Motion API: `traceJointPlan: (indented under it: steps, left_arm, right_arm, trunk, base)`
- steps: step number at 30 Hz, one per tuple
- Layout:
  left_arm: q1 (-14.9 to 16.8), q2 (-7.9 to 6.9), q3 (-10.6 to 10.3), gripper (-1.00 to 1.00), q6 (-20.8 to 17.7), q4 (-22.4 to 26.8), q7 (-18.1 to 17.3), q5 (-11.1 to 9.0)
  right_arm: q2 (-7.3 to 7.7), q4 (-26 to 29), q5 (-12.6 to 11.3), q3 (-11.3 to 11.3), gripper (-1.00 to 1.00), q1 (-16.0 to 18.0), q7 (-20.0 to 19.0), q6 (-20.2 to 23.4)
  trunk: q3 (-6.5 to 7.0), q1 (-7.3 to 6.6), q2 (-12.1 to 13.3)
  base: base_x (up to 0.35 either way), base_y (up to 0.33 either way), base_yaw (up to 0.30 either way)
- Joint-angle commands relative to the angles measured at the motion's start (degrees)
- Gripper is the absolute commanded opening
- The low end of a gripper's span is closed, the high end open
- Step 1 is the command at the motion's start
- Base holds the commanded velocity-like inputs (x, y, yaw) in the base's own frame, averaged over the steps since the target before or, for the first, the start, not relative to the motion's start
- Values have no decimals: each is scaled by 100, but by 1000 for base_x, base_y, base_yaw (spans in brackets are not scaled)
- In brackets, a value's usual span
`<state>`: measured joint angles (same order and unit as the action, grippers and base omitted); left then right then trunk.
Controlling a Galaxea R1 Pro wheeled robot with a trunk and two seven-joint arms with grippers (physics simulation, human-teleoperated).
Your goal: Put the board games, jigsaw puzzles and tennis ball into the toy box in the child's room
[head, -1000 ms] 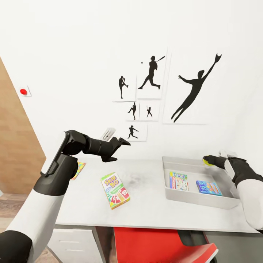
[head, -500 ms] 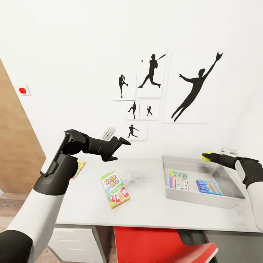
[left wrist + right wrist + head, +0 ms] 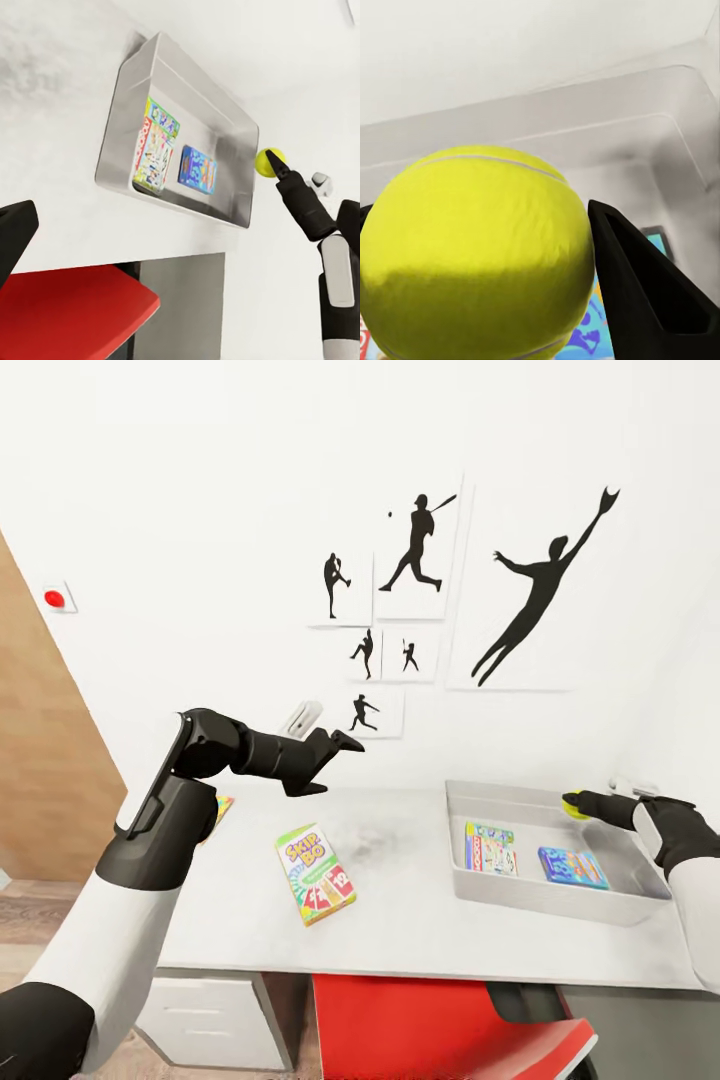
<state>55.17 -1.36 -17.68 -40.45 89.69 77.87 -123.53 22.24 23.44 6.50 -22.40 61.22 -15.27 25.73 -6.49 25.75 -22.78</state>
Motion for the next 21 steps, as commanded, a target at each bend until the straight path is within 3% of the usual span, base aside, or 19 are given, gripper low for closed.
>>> traceJointPlan:
  steps: [1, 4, 9, 13, 17, 21]
  left_arm:
    - [11, -3, -4, 100, -51, 3, 38, -22]
    - [119, 8, -1, 100, -51, 4, 18, -31]
    - [672, 224, -10, 100, -11, 4, 9, -67]
    - [613, 292, -18, 100, 11, -5, 4, -30]
    - [508, 314, -16, 100, 11, -3, 1, -17]
    - [475, 319, 20, 100, 45, 8, -66, -15]
  right_arm:
    - [-6, 0, 41, -45, -100, 8, -34, 29]
    - [-8, -10, 38, -45, -100, 18, -31, 33]
    - [-21, -24, 18, -49, -100, 29, -29, 18]
    - [-33, -110, -16, -56, -100, 31, -29, -36]
    - [-185, -378, -37, -59, -100, 37, -29, -418]
    - [-230, -537, -47, -59, -100, 39, -29, -625]
  trunk:
    - [-23, 4, -14]
    - [-51, 4, -14]
    - [-97, 4, -14]
    - [-134, 4, -14]
    - [-171, 4, -14]
    - [-208, 4, -14]
  base:
    - [0, 0, 0]
    - [0, 0, 0]
    - [0, 0, 0]
    - [0, 0, 0]
    - [0, 0, 0]
    - [0, 0, 0]
